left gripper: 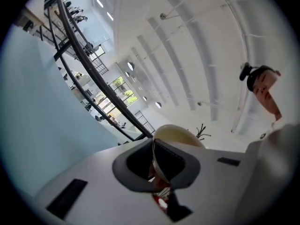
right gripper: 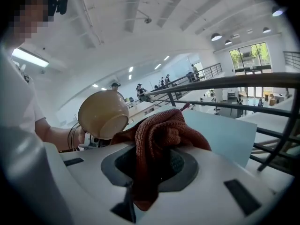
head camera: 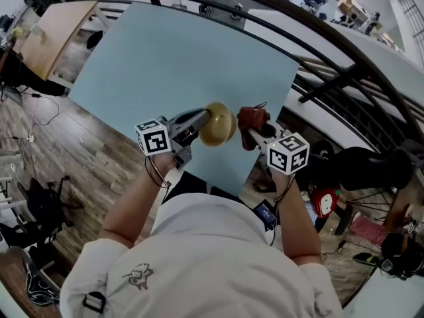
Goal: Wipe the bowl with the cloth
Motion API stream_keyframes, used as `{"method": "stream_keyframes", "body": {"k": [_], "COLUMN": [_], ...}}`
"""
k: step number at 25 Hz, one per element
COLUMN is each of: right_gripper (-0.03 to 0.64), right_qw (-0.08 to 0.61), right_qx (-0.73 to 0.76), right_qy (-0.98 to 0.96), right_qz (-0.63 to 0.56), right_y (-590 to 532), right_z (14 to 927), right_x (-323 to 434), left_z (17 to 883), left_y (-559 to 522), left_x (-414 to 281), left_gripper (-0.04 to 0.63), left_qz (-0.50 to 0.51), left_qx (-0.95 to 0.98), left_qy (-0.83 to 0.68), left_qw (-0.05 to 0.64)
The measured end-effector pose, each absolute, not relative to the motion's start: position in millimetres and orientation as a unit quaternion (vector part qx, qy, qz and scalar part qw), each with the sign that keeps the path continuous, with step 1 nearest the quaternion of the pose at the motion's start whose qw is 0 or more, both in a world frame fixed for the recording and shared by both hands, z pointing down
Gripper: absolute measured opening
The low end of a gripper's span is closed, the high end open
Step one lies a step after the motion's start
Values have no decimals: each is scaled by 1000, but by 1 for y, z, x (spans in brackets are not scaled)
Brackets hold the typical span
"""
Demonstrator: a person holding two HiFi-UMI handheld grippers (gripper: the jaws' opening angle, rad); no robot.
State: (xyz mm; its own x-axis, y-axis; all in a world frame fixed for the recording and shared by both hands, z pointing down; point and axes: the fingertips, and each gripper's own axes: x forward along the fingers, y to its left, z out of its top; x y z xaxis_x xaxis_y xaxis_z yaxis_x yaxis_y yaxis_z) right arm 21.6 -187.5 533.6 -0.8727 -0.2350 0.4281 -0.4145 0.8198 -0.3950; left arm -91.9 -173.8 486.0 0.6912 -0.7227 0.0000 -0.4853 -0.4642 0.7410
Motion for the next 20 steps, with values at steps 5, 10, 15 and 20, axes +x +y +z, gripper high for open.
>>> {"method": "stream_keyframes", "body": {"k": [5,10,15,20], "right_gripper": [95,95,97,97], "right_qw": [203,214,223,222], "right_qx": [206,221,253,261], "right_qy": [-916,-895,-872,-860], "right_qz": [277,324,354,378], "right_y": [-190,-197,-192,-184], "right_z": [590,643,681,702], "right_x": [13,1,-5,-18], "left_z": [539,593,638,680], "left_y": [-184,-199,-198,-199], "left_x": [-101,-113,-132,-153], "left_gripper": [25,23,23,25], "left_qz": [-50,23,103,142], "left_qx": [857,856,855,844], "left_qy": [-369,-360,-363,-373], "left_qw": [356,370,357,357]}}
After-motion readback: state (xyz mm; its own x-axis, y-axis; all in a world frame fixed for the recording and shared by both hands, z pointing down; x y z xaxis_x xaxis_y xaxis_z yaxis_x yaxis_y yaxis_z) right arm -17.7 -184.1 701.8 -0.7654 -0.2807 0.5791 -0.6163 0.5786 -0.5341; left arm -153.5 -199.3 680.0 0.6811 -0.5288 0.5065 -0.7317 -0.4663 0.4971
